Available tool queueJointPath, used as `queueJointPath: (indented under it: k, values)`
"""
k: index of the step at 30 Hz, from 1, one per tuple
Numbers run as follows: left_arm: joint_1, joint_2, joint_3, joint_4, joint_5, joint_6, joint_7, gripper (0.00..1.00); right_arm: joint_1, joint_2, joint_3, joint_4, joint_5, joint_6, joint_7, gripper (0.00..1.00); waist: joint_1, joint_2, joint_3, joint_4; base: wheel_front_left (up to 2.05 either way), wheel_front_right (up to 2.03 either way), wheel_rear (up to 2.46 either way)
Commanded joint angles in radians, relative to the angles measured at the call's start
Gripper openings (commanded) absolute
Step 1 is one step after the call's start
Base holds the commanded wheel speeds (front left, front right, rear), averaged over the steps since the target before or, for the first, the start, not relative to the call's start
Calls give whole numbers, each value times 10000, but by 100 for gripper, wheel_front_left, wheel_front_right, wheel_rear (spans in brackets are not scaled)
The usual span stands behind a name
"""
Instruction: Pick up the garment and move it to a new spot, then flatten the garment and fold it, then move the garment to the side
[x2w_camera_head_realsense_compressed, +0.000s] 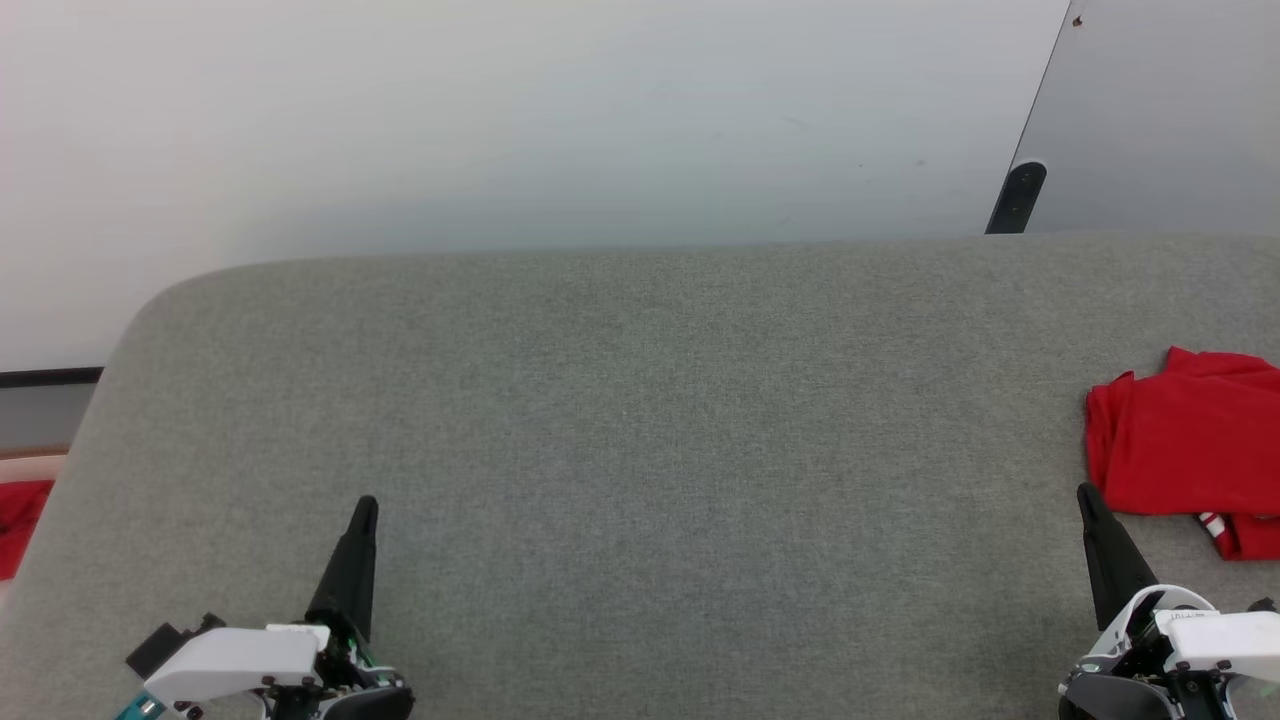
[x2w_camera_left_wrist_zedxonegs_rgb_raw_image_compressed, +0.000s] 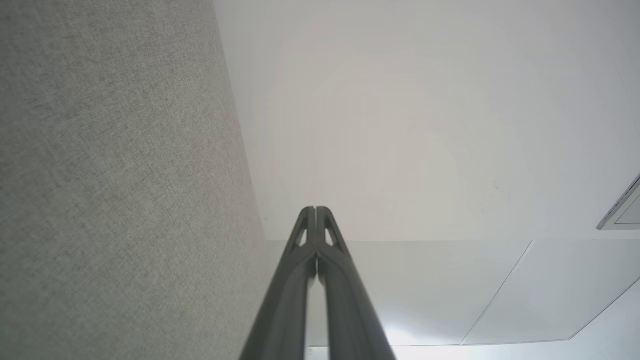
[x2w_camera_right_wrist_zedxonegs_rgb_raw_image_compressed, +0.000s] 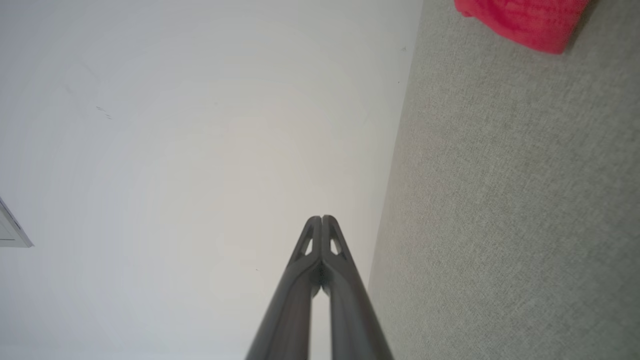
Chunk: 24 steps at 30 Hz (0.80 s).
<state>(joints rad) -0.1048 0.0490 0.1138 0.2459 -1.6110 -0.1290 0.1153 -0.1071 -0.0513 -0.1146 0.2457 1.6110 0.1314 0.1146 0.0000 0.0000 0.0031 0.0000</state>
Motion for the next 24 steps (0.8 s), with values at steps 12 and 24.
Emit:
queueJointPath:
  k: [12, 24]
  values:
    - [-95, 0, 19, 13, -33, -50, 12, 0, -35, 31, 4, 6, 36, -14, 2, 0, 0, 0, 0, 0, 0, 0, 0]
    - [-94, 0, 20, 12, -34, -50, 11, 0, -35, 31, 3, 5, 37, -14, 1, 0, 0, 0, 0, 0, 0, 0, 0]
